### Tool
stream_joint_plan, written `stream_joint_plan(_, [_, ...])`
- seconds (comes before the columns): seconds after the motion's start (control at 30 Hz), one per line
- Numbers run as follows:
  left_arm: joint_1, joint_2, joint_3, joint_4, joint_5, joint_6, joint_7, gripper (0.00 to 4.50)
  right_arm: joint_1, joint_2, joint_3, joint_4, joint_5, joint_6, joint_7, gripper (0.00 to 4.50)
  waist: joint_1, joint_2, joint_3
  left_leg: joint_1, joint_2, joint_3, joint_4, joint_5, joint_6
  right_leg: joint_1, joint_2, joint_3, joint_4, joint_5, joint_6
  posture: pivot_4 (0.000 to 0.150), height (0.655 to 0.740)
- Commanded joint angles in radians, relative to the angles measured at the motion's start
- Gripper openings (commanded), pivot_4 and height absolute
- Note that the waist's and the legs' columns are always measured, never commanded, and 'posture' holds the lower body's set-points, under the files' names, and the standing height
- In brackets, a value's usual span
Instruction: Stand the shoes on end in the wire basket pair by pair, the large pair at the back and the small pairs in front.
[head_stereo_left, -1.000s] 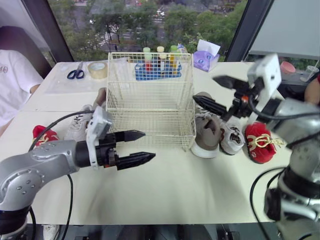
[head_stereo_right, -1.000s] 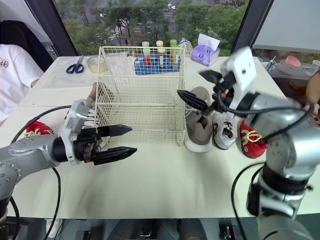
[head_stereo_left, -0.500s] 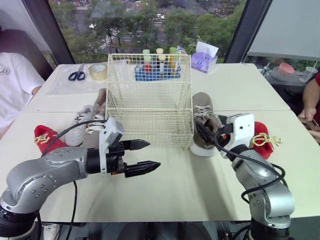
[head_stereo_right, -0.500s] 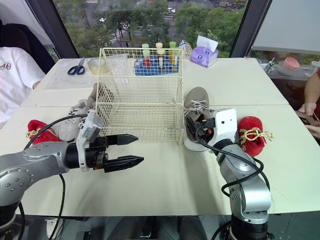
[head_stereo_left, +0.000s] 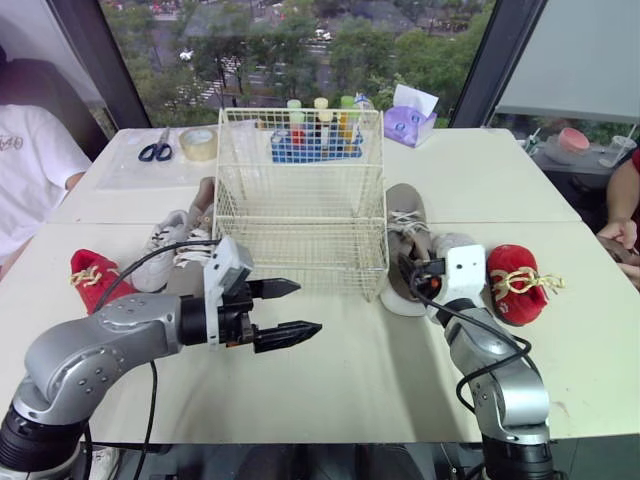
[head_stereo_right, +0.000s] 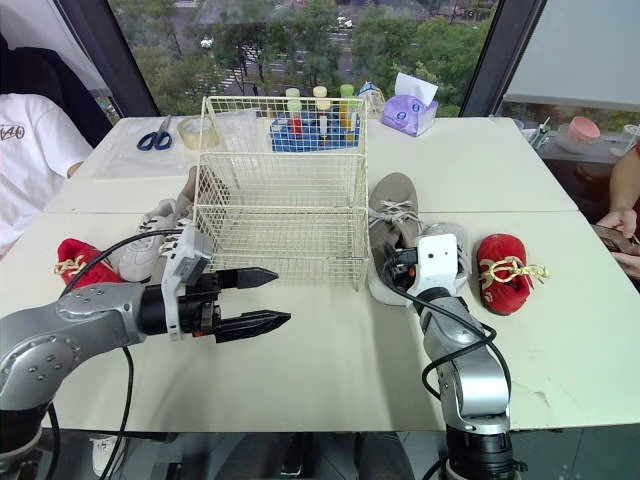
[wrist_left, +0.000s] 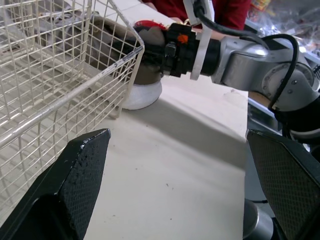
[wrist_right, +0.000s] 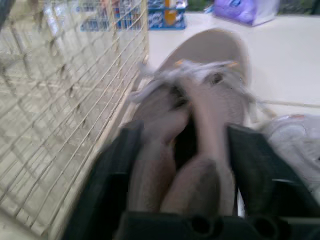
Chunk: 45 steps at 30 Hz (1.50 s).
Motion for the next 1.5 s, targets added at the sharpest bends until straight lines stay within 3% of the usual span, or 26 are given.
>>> stream_joint_plan(0.03, [-0.034,-0.001,0.023,0.011,0.006,-0.022,-0.024,4.50,0.044,0.005,0.023,0.022,-0.013,0.044,-0.014,0.77,0.000,-0.002,-0.002,0.000,0.000,0.000,0.000,0.000,0.000,0.000,0.000,0.000,0.000,0.000,0.000,0.150,0.7358])
stream_joint_plan(0.07, [-0.044,-0.001,0.026,0.020,0.003,-0.021,-0.032,4.50,0.038,0.006,0.014,0.015,-0.011,0.044,-0.021,0.35,0.000,-0.003,-0.002,0.000,0.000,0.000,0.000,0.000,0.000,0.000,0.000,0.000,0.000,0.000,0.000,0.150,0.7358])
stream_joint_plan(0.13, [-0.075,-0.008,0.045,0.048,-0.026,-0.014,-0.041,4.50,0.007,-0.005,-0.010,-0.019,-0.011,0.029,-0.028,0.13,0.001,-0.004,-0.002,0.000,0.000,0.000,0.000,0.000,0.000,0.000,0.000,0.000,-0.001,0.000,0.000,0.150,0.7358])
stream_joint_plan(0.23, [-0.125,-0.013,0.084,0.100,-0.101,0.008,-0.049,4.50,-0.053,-0.031,-0.038,-0.080,-0.009,0.009,-0.027,0.13,0.001,-0.003,-0.001,0.000,0.000,0.000,0.000,0.000,0.000,0.000,0.000,0.000,-0.001,0.000,0.000,0.150,0.7358])
stream_joint_plan(0.33, [-0.277,0.001,0.173,0.277,-0.274,0.063,-0.076,4.50,-0.274,-0.123,-0.124,-0.205,0.025,0.013,-0.007,0.13,0.001,0.004,0.011,-0.004,0.000,0.000,0.002,0.000,0.001,-0.004,0.000,0.000,-0.001,0.000,0.000,0.150,0.7358])
stream_joint_plan(0.4, [-0.360,0.017,0.201,0.367,-0.293,0.077,-0.097,4.50,-0.380,-0.186,-0.142,-0.243,0.034,0.048,0.008,0.13,0.002,0.006,0.013,-0.012,0.000,0.000,0.003,0.003,0.002,-0.012,0.000,-0.001,0.000,0.001,0.000,0.150,0.7358])
stream_joint_plan(0.53, [-0.517,0.031,0.217,0.524,-0.214,0.042,-0.124,4.50,-0.597,-0.292,-0.174,-0.242,0.075,0.136,0.041,0.13,0.000,0.001,0.010,-0.017,-0.001,0.000,-0.003,0.010,-0.004,-0.015,0.001,-0.001,0.002,0.005,0.006,0.150,0.7358])
stream_joint_plan(0.67, [-0.775,0.052,0.244,0.832,-0.111,-0.038,-0.197,4.50,-0.776,-0.430,-0.107,-0.127,0.048,-0.098,0.209,0.13,-0.004,-0.002,0.012,-0.017,0.000,-0.001,-0.007,0.011,-0.005,-0.016,0.003,-0.001,0.001,0.004,0.006,0.150,0.7358])
stream_joint_plan(0.77, [-0.929,0.113,0.226,1.034,-0.004,-0.084,-0.310,4.50,-0.789,-0.503,-0.003,0.004,-0.034,-0.386,0.336,0.13,-0.018,-0.004,0.013,-0.018,-0.001,0.000,-0.005,0.011,-0.005,-0.016,0.003,-0.001,0.000,0.005,0.006,0.150,0.7358])
stream_joint_plan(0.97, [-1.087,0.209,0.151,1.230,0.191,-0.137,-0.509,4.50,-0.835,-0.551,0.044,0.178,-0.055,-0.751,0.499,0.13,-0.027,-0.007,0.016,-0.017,-0.001,0.000,-0.003,0.010,-0.003,-0.014,0.003,0.000,0.002,0.005,0.007,0.150,0.7358])
stream_joint_plan(1.4, [-1.291,0.134,0.020,1.441,0.439,-0.135,-0.824,4.50,-0.880,-0.509,0.121,0.350,-0.078,-1.067,0.630,0.13,-0.023,-0.012,0.019,-0.017,0.000,-0.001,0.002,0.010,-0.003,-0.013,0.002,0.000,0.004,0.005,0.008,0.150,0.7358])
stream_joint_plan(1.5, [-1.310,0.139,0.009,1.462,0.460,-0.093,-0.900,3.60,-0.885,-0.506,0.124,0.366,-0.097,-1.101,0.632,0.13,-0.028,-0.012,0.019,-0.018,0.000,-0.001,0.001,0.010,-0.003,-0.014,0.003,0.000,0.004,0.005,0.008,0.150,0.7358])
